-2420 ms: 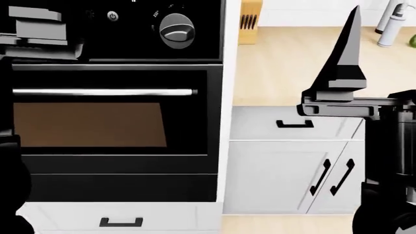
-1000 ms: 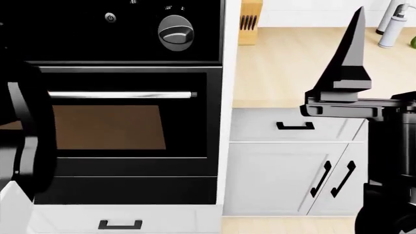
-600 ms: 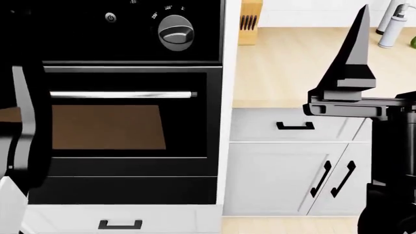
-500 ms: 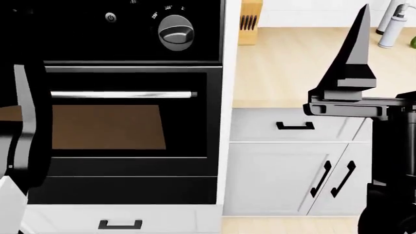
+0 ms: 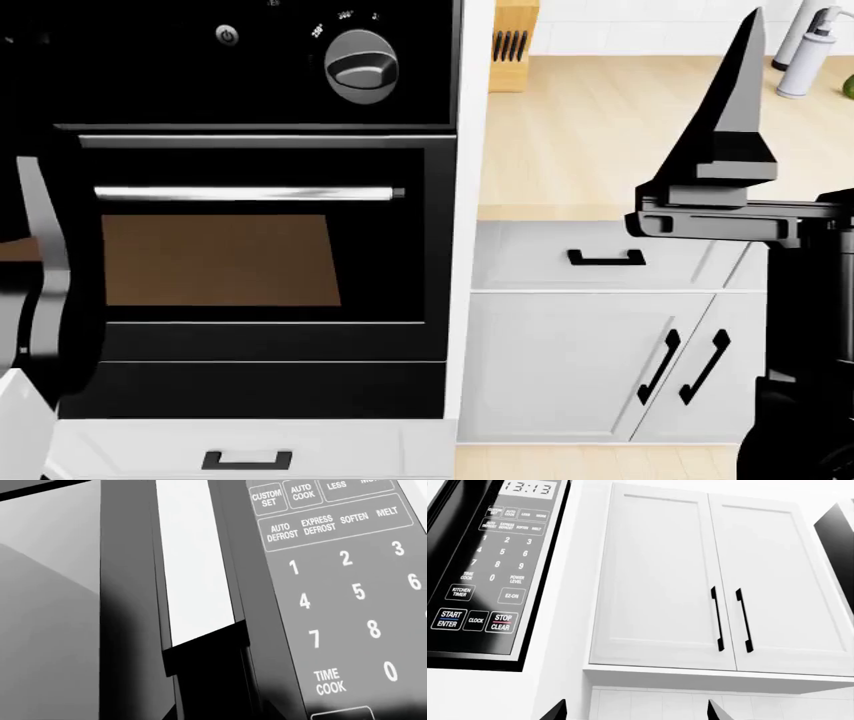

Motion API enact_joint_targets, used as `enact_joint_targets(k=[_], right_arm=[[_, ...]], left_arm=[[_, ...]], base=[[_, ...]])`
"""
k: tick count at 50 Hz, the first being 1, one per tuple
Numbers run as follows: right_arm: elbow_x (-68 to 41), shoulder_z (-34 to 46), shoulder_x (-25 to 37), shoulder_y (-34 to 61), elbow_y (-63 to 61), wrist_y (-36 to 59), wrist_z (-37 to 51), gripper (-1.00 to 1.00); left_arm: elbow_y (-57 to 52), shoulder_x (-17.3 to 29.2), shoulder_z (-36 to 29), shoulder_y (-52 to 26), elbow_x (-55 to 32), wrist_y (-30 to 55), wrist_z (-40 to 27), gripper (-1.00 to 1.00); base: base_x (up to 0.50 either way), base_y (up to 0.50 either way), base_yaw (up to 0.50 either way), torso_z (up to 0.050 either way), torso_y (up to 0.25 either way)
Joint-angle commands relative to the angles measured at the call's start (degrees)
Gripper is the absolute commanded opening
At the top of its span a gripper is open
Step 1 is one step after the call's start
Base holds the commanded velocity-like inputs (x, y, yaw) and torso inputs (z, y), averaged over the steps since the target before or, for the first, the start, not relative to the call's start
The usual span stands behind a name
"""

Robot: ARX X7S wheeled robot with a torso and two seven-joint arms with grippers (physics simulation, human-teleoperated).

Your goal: Open the microwave door

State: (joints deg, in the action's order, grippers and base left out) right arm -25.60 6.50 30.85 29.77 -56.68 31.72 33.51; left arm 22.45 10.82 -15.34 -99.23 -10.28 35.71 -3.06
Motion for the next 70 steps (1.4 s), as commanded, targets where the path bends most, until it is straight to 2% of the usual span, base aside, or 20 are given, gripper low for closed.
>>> enact_joint_targets(k=[1, 17, 24, 42, 55, 56, 70], right_arm=[[-0.18, 0.14, 0.30, 0.00, 0.15, -0.36, 0.43, 1.00], [-0.24, 0.13, 0.80, -0.37, 0.16, -1.08, 1.07, 1.00], [-0.18, 0.63, 0.74, -0.24, 0.24, -1.32, 1.31, 1.00], [-0.24, 1.01, 1.19, -0.30, 0.70, -1.96, 1.77, 1.00], [-0.18, 1.29, 1.38, -0.46, 1.13, -2.66, 1.93, 1.00], [-0.19, 1.30, 1.39, -0.47, 1.15, -2.70, 1.95, 1.00], [-0.84, 1.10, 1.88, -0.25, 0.81, -2.49, 2.45, 1.00]], left_arm=[[-12.64, 0.88, 1.73, 0.22, -0.85, 5.89, -0.86, -1.00], [-38.77, 3.02, 5.50, 3.64, -8.02, 23.66, -1.55, -1.00], [-48.57, 2.36, 7.66, 0.60, -12.11, 33.71, -2.32, -1.00], [-53.05, 2.38, 10.64, -1.22, -14.12, 37.88, -3.51, -1.00], [-52.37, 2.75, 9.89, -1.44, -14.18, 36.99, -3.59, -1.00], [-52.33, 2.80, 9.83, -1.44, -14.19, 36.97, -3.60, 1.00], [-51.97, 3.40, 9.73, -2.25, -14.22, 36.89, -4.04, 1.00]], base=[[0.00, 0.00, 0.00, 0.000, 0.000], [0.00, 0.00, 0.00, 0.001, 0.004], [0.00, -0.01, 0.00, 0.000, 0.003], [0.00, -0.01, 0.00, 0.000, 0.003], [0.00, -0.01, 0.00, 0.000, 0.005], [-0.01, -0.01, 0.00, 0.000, 0.011], [0.00, 0.00, 0.00, 0.000, 0.004]])
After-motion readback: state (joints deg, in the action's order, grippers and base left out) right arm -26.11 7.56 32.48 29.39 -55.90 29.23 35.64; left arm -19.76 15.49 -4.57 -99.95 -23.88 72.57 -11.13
